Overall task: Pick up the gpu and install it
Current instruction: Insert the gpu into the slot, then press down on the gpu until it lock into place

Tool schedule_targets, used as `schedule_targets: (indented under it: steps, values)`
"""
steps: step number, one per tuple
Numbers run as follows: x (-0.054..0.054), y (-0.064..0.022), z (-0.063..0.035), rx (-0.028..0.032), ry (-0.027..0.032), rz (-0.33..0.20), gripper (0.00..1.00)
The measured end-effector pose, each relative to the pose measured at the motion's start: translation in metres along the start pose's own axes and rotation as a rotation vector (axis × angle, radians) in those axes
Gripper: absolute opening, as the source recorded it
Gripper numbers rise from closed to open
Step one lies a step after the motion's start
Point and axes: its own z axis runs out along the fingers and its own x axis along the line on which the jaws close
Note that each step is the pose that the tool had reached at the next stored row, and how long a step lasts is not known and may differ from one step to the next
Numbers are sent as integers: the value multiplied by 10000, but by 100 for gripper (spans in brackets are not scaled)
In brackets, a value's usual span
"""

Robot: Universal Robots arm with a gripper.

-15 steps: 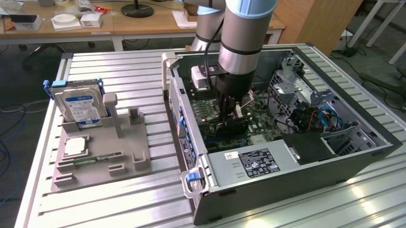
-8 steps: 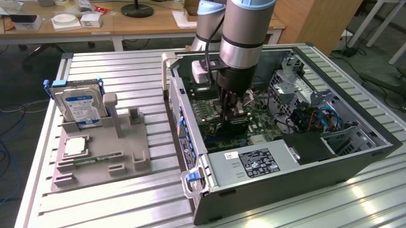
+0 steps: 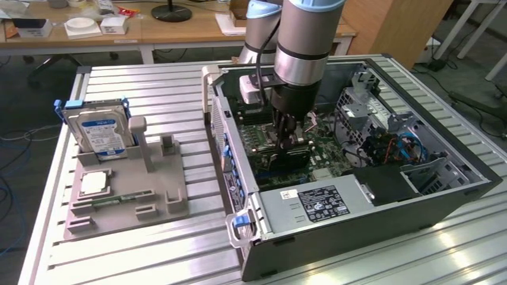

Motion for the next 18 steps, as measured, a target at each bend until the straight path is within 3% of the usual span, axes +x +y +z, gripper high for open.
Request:
schedule_targets:
  steps: [11,13,14,15,18]
  values:
    - [0,0,0,0,0,0,10]
    - [0,-4,0,-26,0,-2,10]
    - [0,-9,1,-76,1,-4,10]
    - [0,-15,1,-216,7,-4,10]
    - [-1,-51,2,-749,80,-14,10]
